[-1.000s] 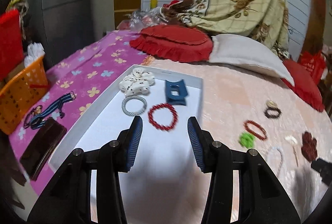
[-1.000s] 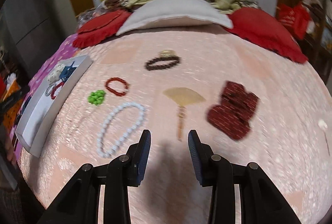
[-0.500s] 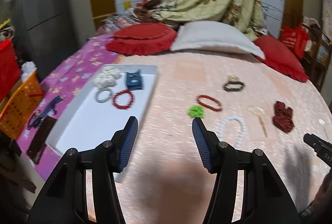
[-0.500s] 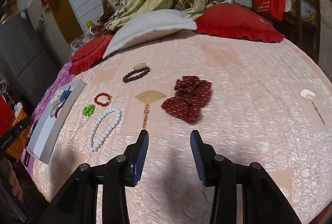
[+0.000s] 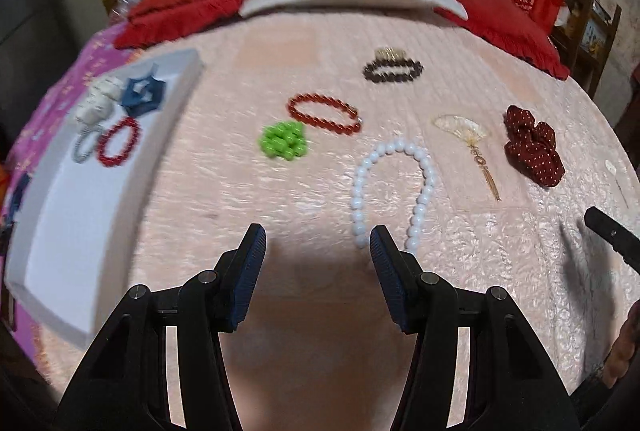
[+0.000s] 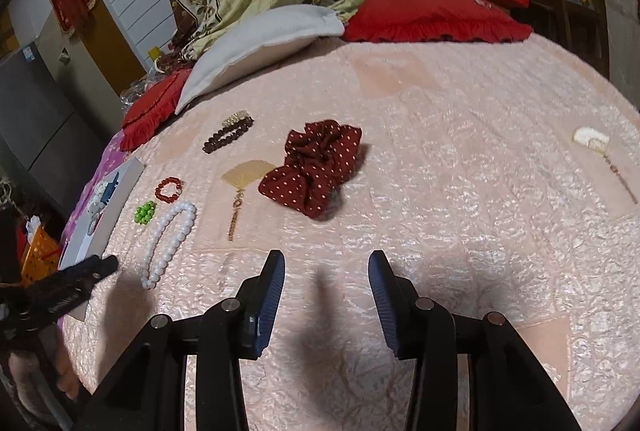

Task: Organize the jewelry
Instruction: 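Grasp the white pearl bracelet with the left gripper while the right grasps the dark red polka-dot scrunchie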

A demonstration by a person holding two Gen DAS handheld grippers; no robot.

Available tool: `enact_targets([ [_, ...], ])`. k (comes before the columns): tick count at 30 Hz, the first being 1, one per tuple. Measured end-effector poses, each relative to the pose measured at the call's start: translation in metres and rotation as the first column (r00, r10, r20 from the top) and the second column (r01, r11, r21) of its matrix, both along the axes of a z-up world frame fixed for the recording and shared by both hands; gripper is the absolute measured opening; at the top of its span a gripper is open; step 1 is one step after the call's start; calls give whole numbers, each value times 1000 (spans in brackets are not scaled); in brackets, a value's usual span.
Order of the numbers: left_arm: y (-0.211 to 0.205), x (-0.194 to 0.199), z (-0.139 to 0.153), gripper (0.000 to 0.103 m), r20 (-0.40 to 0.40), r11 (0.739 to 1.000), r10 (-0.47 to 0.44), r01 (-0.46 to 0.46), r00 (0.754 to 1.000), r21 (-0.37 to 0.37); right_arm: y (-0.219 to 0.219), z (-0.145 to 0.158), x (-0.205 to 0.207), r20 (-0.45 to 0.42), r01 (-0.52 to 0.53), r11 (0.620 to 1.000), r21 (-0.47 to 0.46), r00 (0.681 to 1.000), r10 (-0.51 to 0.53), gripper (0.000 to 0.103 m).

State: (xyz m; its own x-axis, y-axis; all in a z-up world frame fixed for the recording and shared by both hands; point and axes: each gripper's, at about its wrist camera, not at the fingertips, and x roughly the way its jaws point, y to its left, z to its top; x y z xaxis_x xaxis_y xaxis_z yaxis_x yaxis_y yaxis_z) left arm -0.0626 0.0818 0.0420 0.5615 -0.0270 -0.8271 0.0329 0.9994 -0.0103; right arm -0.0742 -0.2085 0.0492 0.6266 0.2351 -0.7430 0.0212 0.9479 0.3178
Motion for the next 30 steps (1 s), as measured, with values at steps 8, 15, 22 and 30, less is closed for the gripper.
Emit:
enact_targets([
  [8,1,30,-10,54,-22,997,-3,1,1000,-78,-6,-6,23,-26,-2,1000,5,1000,2,42],
  [15,0,46,-18,54,-32,994,-17,14,999,-113,-11,-9,52,-53,7,999,44,999,-5,45],
  [22,-7,54,-25,54,-24,997,-37,36,999,-71,4,-3,85,-31,-10,1000,8,999,10,60],
  [30,-25,52,-28,29,-1,993,-115,115,993,6,13,-13,116,-59,1,1000,2,998,0,62],
])
